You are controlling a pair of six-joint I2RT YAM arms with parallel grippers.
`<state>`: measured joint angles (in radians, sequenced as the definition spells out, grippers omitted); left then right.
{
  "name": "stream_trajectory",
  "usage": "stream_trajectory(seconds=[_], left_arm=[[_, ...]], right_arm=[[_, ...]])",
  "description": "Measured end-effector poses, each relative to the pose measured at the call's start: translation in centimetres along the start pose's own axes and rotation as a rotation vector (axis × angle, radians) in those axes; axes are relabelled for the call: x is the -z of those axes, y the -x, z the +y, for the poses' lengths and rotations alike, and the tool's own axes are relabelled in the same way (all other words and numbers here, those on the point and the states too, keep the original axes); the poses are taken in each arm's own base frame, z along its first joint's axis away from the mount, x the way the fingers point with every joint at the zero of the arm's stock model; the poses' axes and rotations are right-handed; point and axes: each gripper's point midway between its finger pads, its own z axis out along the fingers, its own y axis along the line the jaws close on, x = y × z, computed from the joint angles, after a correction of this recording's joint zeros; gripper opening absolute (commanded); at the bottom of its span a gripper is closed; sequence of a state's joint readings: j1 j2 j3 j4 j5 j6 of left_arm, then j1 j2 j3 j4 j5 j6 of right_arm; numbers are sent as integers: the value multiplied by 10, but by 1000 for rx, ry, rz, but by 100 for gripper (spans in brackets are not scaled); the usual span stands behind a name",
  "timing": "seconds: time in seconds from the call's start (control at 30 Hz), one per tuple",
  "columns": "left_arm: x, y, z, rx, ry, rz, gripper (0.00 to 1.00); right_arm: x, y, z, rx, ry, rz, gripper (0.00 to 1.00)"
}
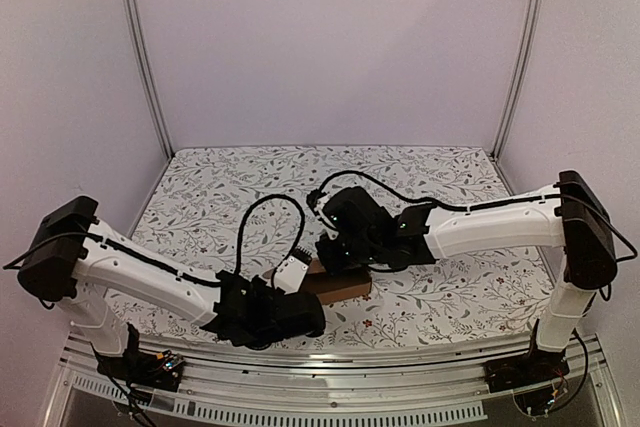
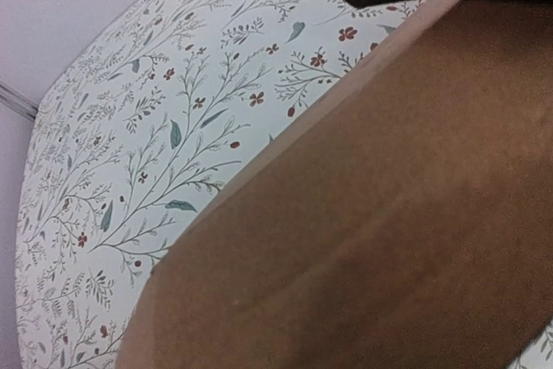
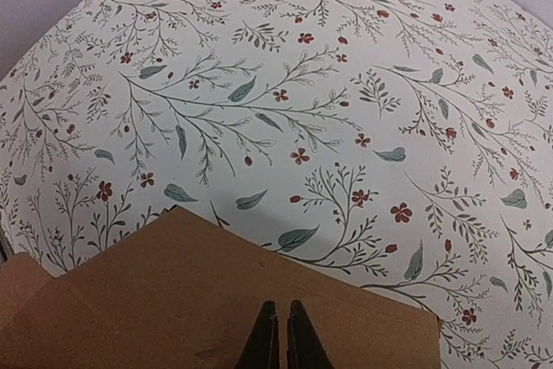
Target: Fold the paper box
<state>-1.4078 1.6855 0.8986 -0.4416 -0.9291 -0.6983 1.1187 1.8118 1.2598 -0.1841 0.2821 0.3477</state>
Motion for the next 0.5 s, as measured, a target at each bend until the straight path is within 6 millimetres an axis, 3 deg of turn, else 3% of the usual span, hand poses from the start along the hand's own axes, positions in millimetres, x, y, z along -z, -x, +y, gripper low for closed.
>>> stream_trajectory(seconds=[0.13,0.3,0.5], left_arm=[[2,-4,-1,-5,0,5,6],[6,-10,-3,-31,0,15,36],[18,-15,-11,-39,-35,12,51]], right_arm=[[-9,-15,-1,-19,-2,26,3],[-17,-25,-2,-39,-5,35,2],[-21,-28,-2,-63,-3,28,1]])
